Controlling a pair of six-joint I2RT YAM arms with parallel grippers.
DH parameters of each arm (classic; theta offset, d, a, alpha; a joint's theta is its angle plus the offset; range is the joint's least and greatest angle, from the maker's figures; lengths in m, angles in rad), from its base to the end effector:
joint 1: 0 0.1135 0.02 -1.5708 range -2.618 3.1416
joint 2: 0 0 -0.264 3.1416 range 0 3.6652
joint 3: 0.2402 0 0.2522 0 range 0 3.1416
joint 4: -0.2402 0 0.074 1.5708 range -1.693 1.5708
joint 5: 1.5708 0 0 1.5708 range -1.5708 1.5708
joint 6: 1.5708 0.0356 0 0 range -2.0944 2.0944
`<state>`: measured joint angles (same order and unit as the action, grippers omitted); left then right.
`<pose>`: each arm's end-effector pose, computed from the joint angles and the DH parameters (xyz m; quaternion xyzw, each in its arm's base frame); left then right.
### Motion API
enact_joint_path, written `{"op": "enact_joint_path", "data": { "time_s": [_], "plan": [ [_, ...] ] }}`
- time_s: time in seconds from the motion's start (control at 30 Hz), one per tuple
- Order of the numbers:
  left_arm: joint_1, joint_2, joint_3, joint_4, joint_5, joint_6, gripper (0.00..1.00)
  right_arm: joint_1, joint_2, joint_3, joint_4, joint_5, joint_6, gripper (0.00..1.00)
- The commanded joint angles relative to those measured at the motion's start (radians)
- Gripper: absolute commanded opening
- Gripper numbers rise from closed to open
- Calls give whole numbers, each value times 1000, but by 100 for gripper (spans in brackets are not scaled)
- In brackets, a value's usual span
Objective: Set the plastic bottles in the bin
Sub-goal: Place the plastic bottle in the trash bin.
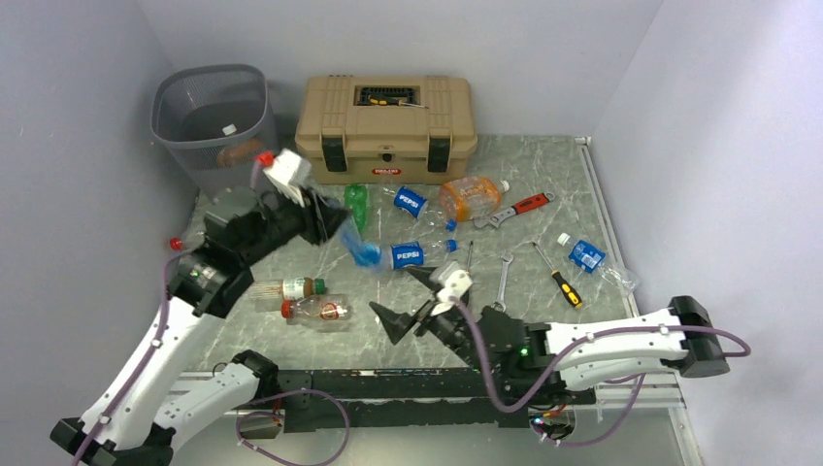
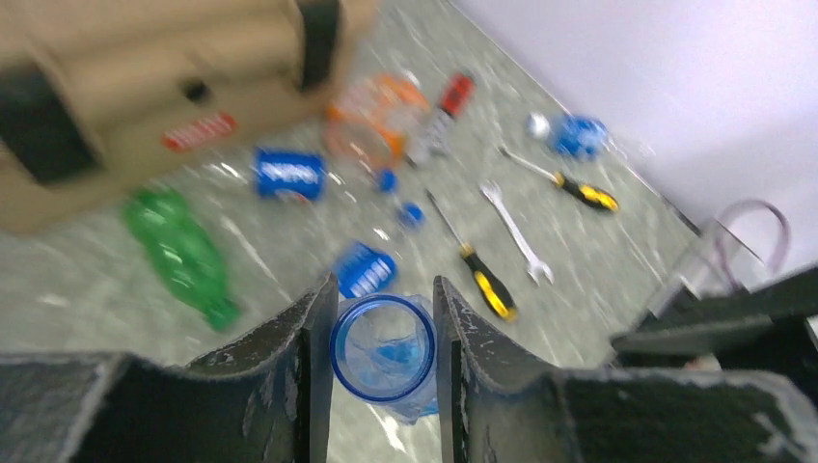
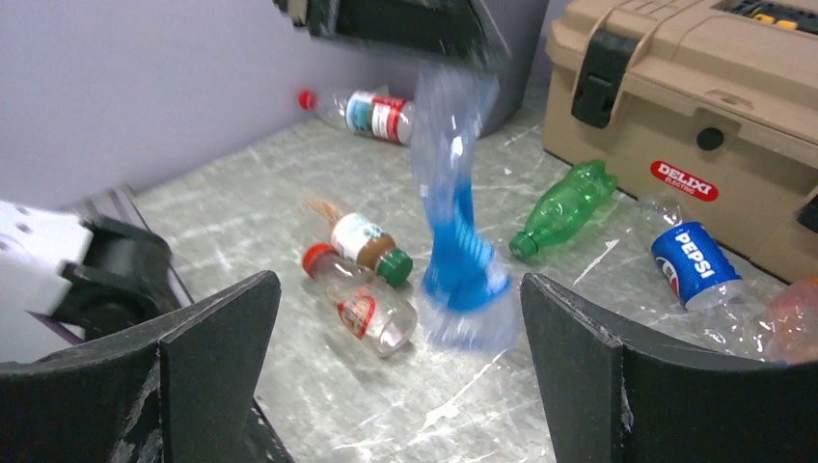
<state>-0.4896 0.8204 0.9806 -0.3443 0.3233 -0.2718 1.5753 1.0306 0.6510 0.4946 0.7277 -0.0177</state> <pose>0.1519 -0.0938 0.3852 0.1848 0.7434 -0.3493 0.5396 0.0226 0.2340 0.3164 -0.2587 0.6247 0.3216 0.6629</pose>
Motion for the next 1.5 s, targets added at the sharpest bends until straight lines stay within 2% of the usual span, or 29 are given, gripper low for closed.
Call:
{"op": "enact_joint_path", "data": {
  "time_s": [0.0,0.13,0.23,0.37,0.43,0.6,0.73,1.03,1.17,1.33,1.4,1.47],
  "plan": [
    [2,66,295,-60,-311,127,0,2,-120,-73,-69,67,78,100],
    [2,186,482,-15,-592,305,0,1,-157,-141,-33,99,105,100],
    [3,288,573,135,-800,445,0,0,-150,-148,-50,103,126,100],
    [36,423,694,308,-883,589,0,0,-153,-140,-96,59,151,100],
    [93,489,776,319,-854,593,0,1,-162,-141,-110,40,155,100],
    [347,648,970,199,-731,445,0,1,-211,-168,-134,12,158,100],
    [461,685,931,250,-706,397,0,1,-268,-212,-130,4,146,100],
    [597,813,833,335,-663,315,0,-2,-300,-287,-39,-11,87,100],
    [659,854,773,373,-523,223,0,-2,-294,-298,-40,-17,103,100],
    [689,912,790,291,-487,179,0,-3,-301,-317,-36,-19,128,100],
    [699,939,811,264,-417,148,0,-4,-298,-322,-24,-15,125,100],
    [701,933,785,315,-319,121,0,-5,-293,-322,-21,-11,122,100]
  ]
}}
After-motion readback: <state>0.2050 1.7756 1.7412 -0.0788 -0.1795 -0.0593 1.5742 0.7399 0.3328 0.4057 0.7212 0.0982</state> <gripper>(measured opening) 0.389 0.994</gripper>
